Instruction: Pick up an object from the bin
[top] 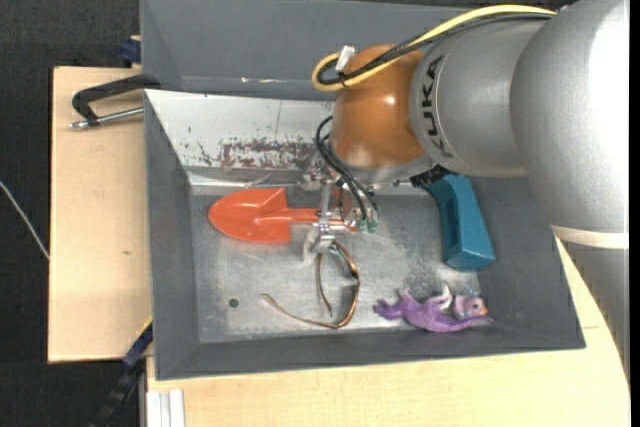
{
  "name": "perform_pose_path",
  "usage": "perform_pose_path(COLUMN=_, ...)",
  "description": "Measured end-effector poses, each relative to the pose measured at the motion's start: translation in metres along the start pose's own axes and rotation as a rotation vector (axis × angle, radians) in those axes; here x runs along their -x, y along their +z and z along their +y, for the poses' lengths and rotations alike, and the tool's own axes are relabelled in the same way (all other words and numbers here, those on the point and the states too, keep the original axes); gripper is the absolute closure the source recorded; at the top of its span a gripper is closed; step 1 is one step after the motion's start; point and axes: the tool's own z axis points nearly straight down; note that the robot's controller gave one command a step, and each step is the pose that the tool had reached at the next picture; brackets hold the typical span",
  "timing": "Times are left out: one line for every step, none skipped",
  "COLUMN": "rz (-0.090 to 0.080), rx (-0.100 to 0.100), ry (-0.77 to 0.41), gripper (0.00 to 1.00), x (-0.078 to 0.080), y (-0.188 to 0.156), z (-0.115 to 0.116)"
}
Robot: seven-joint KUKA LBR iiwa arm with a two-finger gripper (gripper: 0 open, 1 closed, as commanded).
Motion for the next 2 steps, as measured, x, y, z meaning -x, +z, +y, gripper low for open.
perform_pose_path(rz=0.006, rx=-0.001, ry=-0.001, gripper=0.00, x=-0.005, y=-0.002, z=0.018)
perform_pose_path(rz=0.003, rx=-0.004, ry=0.206, gripper=1.00, x=-0.023, y=-0.002, z=0.080)
